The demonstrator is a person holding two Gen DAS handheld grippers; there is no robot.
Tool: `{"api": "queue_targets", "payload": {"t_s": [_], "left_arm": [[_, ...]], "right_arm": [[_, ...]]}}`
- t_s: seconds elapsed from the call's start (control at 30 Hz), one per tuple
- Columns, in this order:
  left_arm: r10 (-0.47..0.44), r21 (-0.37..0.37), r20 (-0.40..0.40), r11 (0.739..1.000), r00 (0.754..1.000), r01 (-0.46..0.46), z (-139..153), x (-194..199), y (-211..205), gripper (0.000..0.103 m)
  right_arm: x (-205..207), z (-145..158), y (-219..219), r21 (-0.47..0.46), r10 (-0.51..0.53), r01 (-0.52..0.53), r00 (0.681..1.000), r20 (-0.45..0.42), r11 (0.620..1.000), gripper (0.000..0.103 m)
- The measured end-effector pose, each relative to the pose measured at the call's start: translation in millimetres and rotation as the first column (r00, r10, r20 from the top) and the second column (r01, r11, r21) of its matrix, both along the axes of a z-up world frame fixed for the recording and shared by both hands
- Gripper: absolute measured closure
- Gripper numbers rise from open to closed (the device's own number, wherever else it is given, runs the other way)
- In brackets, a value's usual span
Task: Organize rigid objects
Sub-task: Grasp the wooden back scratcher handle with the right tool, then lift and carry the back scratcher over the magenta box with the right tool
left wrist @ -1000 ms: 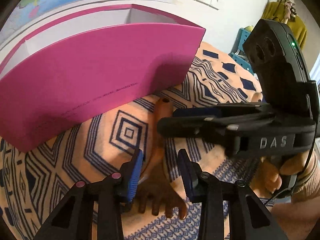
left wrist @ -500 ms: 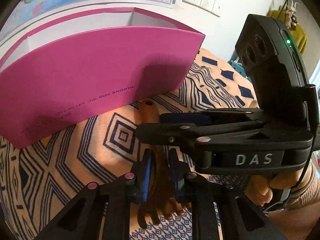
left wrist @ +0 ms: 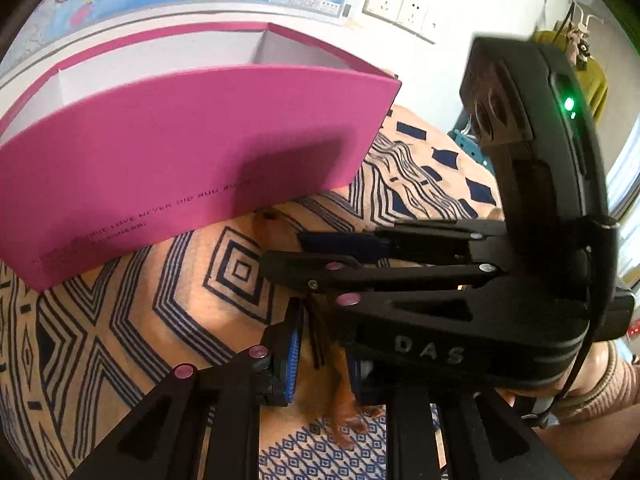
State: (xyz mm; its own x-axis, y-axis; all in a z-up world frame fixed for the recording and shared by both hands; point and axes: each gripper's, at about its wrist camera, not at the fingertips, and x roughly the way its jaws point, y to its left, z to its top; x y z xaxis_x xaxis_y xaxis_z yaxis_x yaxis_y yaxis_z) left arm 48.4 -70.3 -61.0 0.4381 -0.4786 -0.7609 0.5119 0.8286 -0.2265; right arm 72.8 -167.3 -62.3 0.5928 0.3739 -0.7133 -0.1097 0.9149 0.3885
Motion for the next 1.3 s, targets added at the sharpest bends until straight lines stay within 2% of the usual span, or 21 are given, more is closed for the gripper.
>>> {"api": "queue_targets", "payload": {"t_s": [0.07, 0.23, 0.33, 0.53, 0.67, 0.83, 0.93, 0.97, 1.0, 1.13, 1.23, 1.3], "left_arm": [[0.008, 0.015, 0.004, 1.0, 1.0, -0.008, 1, -1, 2, 0.081], [0.011, -0.001, -0.016, 1.0, 1.0, -0.011, 2, 1, 5, 0.079], [0.001, -0.014, -0.027, 1.0, 1.0, -0.002, 3, 0, 5, 0.075], [-0.034, -0.045, -0.04, 0.998, 0.999, 0.032, 6, -1, 0, 0.073], [-0.044, -0.049, -0.043, 0.998, 0.998, 0.042, 7, -3, -5, 0.058], [-0.05, -0.062, -0.043, 0.997, 0.998, 0.047, 8, -2, -9, 0.058], [-0.059, -0.062, -0.037, 0.996, 0.998, 0.057, 9, -3, -13, 0.063], [-0.067, -0.062, -0.033, 0.996, 0.997, 0.065, 10, -4, -15, 0.071], [-0.069, -0.06, -0.031, 0.996, 0.997, 0.067, 9, -3, -17, 0.074], [-0.057, -0.059, -0.015, 0.997, 0.998, 0.056, 11, -3, -17, 0.082], [-0.055, -0.055, -0.006, 0.997, 0.998, 0.055, 11, -3, -16, 0.083], [-0.058, -0.047, 0.003, 0.997, 0.998, 0.058, 12, -5, -17, 0.091]], "right_arm": [[-4, 0, -6, 0.033, 0.0, -0.001, 1.0, 0.008, 0.999, 0.08], [-14, 2, -22, 0.141, -0.009, 0.004, 1.0, 0.029, 0.99, 0.08], [-19, 5, -27, 0.176, -0.011, 0.004, 0.999, 0.041, 0.984, 0.08], [-23, 7, -29, 0.207, -0.027, 0.014, 0.998, 0.061, 0.978, 0.08], [-24, 8, -30, 0.213, -0.026, 0.011, 0.997, 0.068, 0.977, 0.081], [-26, 11, -30, 0.232, -0.018, -0.003, 0.996, 0.088, 0.973, 0.082], [-28, 12, -30, 0.237, -0.017, -0.007, 0.995, 0.099, 0.972, 0.082], [-30, 12, -32, 0.239, -0.017, -0.008, 0.995, 0.102, 0.971, 0.082], [-31, 13, -32, 0.24, -0.016, -0.01, 0.994, 0.106, 0.971, 0.082], [-33, 16, -35, 0.246, -0.019, -0.009, 0.993, 0.113, 0.969, 0.082], [-31, 14, -35, 0.247, -0.006, -0.017, 0.996, 0.091, 0.969, 0.082], [-28, 10, -33, 0.231, 0.008, -0.022, 0.998, 0.06, 0.973, 0.08]]}}
